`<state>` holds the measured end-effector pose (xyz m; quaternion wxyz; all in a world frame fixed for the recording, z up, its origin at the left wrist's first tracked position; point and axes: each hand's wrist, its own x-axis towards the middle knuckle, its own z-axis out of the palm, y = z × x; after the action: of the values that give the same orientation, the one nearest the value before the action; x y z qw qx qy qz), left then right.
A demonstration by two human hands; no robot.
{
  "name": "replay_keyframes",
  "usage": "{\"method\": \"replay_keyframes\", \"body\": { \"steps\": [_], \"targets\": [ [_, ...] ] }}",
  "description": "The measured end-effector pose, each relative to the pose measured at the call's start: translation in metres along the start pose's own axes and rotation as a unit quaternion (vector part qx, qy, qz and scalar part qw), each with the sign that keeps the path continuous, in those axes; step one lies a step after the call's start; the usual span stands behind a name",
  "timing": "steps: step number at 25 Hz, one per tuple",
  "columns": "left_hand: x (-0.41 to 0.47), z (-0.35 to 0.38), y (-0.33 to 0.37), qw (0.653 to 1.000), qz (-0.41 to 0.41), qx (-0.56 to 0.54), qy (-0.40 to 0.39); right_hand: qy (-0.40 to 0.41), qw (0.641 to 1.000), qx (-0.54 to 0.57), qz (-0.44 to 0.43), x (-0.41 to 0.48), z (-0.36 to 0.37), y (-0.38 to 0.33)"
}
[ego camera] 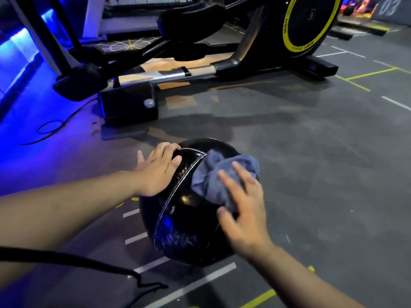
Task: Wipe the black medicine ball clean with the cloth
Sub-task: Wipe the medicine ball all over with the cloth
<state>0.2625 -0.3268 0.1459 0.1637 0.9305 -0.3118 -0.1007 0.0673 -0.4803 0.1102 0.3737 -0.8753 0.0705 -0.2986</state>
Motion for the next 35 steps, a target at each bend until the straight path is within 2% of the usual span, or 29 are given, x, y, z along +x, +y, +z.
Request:
{"method": "replay_keyframes", "body": {
  "steps": [3,6,8,10,12,13,15,17,18,20,22,24,26,28,30,31,33,35],
  "targets": [
    [-0.005,0.003,0.006,1.0,0.008,0.006,0.005,-0.034,0.983,-0.062,-0.167,-0.014,0.014,-0.02],
    [-0.007,0.005,0.008,1.0,0.012,0.0,0.003,-0.052,0.967,-0.129,-0.211,0.01,0.005,-0.014],
    [-0.006,0.004,0.009,1.0,0.01,-0.007,0.003,-0.032,0.979,-0.141,-0.142,0.031,-0.007,-0.001],
    [-0.005,0.004,0.012,1.0,0.006,-0.012,0.005,0.006,0.995,-0.098,0.0,0.054,-0.02,0.02],
    [-0.003,0.005,0.015,1.0,0.005,-0.016,0.002,-0.01,0.989,-0.045,0.138,0.075,-0.03,0.032],
    [-0.001,0.005,0.016,1.0,0.004,-0.016,-0.001,-0.016,0.985,-0.021,0.171,0.081,-0.03,0.035],
    [0.005,0.002,0.015,1.0,0.0,-0.008,-0.004,0.011,0.983,-0.015,0.182,0.077,-0.023,0.021],
    [0.011,0.0,0.013,1.0,-0.011,0.004,-0.006,0.024,0.987,-0.051,0.148,0.049,-0.007,-0.002],
    [0.013,-0.001,0.013,1.0,-0.016,0.008,-0.004,0.025,0.989,-0.098,0.105,0.031,0.002,-0.012],
    [0.016,-0.002,0.013,1.0,-0.019,0.015,0.0,0.028,0.982,-0.182,-0.04,-0.009,0.022,-0.009],
    [0.016,-0.001,0.011,1.0,-0.009,0.019,0.0,0.02,0.957,-0.234,-0.17,-0.044,0.035,0.009],
    [0.013,0.0,0.007,1.0,-0.002,0.02,-0.001,-0.011,0.921,-0.286,-0.266,-0.073,0.042,0.028],
    [0.01,0.001,0.004,1.0,-0.002,0.019,0.001,-0.053,0.895,-0.315,-0.311,-0.088,0.044,0.036],
    [0.011,0.001,0.004,1.0,-0.012,0.014,0.006,-0.058,0.898,-0.294,-0.324,-0.078,0.037,0.036],
    [0.012,-0.001,0.003,0.999,-0.036,0.014,0.013,-0.037,0.926,-0.247,-0.282,-0.045,0.026,0.035],
    [0.012,0.0,0.002,0.999,-0.047,0.015,0.017,-0.012,0.954,-0.207,-0.218,-0.019,0.02,0.032],
    [0.01,0.004,0.004,0.998,-0.059,0.017,0.016,0.05,0.992,-0.111,-0.01,0.043,0.001,0.029],
    [0.01,0.007,0.011,0.997,-0.066,0.022,0.015,0.038,0.987,-0.028,0.151,0.093,-0.014,0.035]
  ]
}}
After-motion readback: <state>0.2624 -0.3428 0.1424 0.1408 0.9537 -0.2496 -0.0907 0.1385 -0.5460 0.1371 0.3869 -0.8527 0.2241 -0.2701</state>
